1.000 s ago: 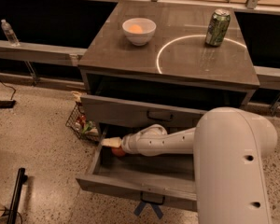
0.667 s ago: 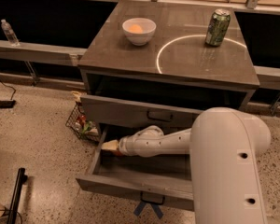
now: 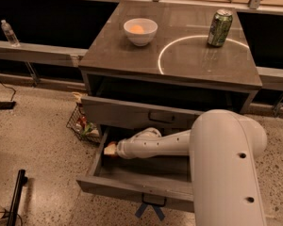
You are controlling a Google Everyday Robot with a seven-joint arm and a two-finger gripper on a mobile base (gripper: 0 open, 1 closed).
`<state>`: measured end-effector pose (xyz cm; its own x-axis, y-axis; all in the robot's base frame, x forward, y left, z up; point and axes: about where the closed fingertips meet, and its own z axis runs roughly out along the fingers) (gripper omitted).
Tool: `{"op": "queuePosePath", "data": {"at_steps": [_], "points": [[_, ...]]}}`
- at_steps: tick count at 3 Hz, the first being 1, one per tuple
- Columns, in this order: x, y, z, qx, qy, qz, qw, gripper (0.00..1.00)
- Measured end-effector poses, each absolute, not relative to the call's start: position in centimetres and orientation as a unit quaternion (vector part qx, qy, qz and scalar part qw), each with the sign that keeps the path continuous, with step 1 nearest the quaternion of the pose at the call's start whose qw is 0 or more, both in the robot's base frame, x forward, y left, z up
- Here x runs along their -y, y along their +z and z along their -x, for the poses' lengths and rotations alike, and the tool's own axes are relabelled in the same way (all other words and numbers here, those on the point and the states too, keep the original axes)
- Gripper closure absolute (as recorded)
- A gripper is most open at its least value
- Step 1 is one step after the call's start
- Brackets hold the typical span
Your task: Pick apple from middle drawer and place on counter
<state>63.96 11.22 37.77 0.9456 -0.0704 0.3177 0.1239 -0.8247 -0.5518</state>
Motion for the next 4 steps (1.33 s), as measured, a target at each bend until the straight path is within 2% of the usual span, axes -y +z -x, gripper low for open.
{"op": "queuePosePath", "data": {"at_steps": [1, 2, 4], "points": [[-11.3, 37.7, -63.8, 0.013, -0.156, 0.943, 0.295, 0.88], [-9.2, 39.0, -62.9, -0.005, -0.151, 0.944, 0.295, 1.0], [-1.5, 43.0, -57.2, -0.078, -0.14, 0.946, 0.282, 1.0]]}}
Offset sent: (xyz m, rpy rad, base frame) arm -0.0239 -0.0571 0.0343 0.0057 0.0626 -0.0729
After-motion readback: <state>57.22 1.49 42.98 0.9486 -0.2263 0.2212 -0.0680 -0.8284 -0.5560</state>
